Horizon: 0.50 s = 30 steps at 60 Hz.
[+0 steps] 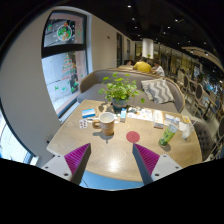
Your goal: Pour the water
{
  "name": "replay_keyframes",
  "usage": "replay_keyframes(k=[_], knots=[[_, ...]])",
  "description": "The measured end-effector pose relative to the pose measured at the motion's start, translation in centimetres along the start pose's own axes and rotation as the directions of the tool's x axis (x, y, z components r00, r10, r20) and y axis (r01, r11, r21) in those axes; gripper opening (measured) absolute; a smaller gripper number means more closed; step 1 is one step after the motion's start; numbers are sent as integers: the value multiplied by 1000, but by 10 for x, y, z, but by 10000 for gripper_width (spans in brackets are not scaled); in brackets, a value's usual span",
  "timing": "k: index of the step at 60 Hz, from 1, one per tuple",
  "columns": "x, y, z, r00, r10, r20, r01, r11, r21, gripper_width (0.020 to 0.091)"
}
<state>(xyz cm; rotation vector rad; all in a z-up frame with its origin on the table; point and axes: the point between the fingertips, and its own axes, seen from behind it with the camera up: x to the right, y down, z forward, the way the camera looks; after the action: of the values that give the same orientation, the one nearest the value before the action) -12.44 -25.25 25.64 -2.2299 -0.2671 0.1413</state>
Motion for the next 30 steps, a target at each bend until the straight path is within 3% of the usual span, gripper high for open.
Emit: replay_keyframes(k=[18, 30], knots=[[120, 27, 8, 985, 82, -152, -76, 996, 45, 855], [222, 57, 53, 966, 138, -221, -125, 990, 70, 858]])
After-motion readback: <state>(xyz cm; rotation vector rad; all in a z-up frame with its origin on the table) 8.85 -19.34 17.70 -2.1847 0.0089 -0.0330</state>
